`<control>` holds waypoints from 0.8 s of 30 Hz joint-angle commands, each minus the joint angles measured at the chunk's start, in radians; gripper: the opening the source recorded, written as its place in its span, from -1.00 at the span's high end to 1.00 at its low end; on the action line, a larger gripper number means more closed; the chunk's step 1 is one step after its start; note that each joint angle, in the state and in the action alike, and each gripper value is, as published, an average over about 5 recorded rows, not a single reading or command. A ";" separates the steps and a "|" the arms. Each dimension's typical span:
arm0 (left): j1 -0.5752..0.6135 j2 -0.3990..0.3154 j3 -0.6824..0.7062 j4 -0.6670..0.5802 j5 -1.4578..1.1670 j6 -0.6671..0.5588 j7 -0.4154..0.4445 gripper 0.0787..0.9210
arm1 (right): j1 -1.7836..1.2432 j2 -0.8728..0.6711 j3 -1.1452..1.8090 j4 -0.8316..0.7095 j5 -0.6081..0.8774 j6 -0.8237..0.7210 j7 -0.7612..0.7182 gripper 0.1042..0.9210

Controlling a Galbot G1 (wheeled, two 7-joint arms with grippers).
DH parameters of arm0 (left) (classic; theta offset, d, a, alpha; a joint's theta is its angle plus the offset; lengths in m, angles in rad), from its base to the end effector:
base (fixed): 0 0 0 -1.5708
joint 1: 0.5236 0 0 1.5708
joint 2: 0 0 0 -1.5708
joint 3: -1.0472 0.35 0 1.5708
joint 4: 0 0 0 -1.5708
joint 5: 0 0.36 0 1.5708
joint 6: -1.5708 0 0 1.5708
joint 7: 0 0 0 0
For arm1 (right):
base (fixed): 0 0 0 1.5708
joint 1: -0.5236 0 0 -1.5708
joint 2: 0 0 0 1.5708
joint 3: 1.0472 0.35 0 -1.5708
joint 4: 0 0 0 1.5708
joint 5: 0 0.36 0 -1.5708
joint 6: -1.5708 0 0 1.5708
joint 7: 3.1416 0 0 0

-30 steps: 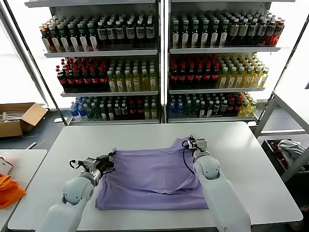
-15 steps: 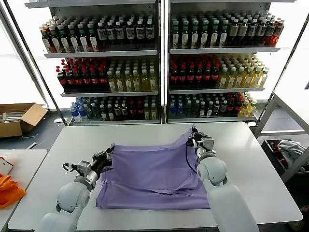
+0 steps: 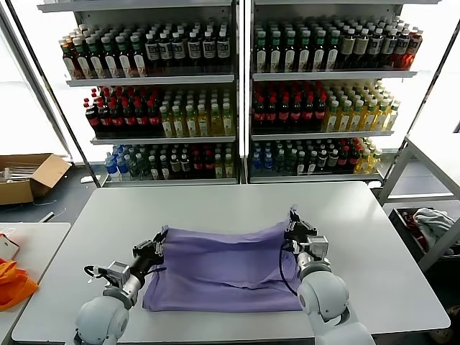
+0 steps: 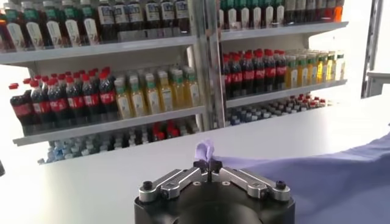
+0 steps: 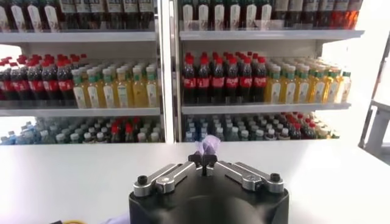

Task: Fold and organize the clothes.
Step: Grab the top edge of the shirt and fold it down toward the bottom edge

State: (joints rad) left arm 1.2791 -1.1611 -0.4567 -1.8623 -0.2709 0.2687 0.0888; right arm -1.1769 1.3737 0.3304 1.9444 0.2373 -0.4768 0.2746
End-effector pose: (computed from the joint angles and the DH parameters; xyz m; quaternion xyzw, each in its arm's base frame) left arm 0.2807 0.0771 -0.3081 -0.1222 -0.9828 -0.0597 0.1253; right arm 0.2968 0.0203 -0.2676 0.0014 -0.9902 0.0050 0.1397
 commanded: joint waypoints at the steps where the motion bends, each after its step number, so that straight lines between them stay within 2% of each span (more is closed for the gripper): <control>1: 0.148 -0.049 -0.024 -0.053 0.082 -0.020 0.002 0.98 | -0.180 0.002 0.029 0.089 -0.009 0.000 0.021 0.98; 11: 0.210 -0.075 -0.027 -0.074 0.140 -0.030 0.007 0.98 | -0.251 -0.015 0.045 0.089 -0.012 0.015 0.039 0.98; 24: 0.236 -0.094 -0.025 -0.077 0.196 -0.045 0.009 0.98 | -0.293 -0.005 0.032 0.057 -0.037 0.047 0.053 0.98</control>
State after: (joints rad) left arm 1.4848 -1.2438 -0.4810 -1.9280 -0.1196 0.2293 0.0998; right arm -1.4346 1.3684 0.3589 2.0010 0.2044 -0.4339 0.3229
